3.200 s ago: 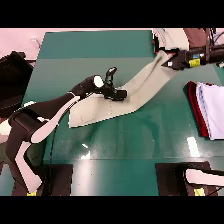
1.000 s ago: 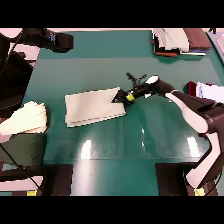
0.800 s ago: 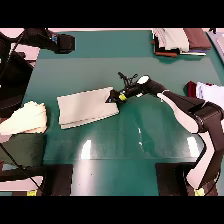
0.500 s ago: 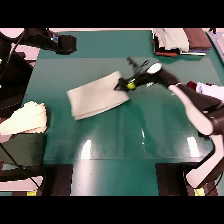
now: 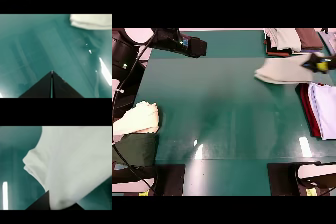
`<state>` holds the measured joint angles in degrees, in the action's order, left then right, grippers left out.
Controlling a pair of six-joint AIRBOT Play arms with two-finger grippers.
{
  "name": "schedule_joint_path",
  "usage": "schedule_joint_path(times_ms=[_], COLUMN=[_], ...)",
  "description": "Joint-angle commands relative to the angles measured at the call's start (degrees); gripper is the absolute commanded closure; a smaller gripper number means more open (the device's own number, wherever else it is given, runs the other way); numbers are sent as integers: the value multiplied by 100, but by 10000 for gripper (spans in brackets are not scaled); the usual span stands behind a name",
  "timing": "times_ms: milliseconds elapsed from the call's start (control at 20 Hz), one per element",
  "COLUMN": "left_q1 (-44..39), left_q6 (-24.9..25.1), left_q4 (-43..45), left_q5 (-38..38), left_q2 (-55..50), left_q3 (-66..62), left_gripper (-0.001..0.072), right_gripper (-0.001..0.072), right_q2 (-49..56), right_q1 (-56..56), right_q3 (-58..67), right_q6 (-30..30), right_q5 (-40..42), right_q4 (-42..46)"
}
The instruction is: Fold the shirts.
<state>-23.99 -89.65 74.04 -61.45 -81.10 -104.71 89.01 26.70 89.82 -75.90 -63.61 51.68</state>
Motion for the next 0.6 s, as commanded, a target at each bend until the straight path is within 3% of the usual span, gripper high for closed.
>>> schedule_joint_path(times_ms=[0,250,550], left_q1=[-103,-105,-103], left_q6=[-55,-52,-33], left_q4=[-17,-13,-9], left_q5=[81,96,70], left_q2=[-4,-4,-4], left_q3=[2,2,2], left_gripper=[679,679,679], right_gripper=[693,693,693], right_q2=[-149,-151,-197], right_q1=[1355,1886,1790], right_q3=[9,363,1589], right_q6=[-17,-17,-127], right_q5=[-20,35,-649], right_q4=[37,33,39])
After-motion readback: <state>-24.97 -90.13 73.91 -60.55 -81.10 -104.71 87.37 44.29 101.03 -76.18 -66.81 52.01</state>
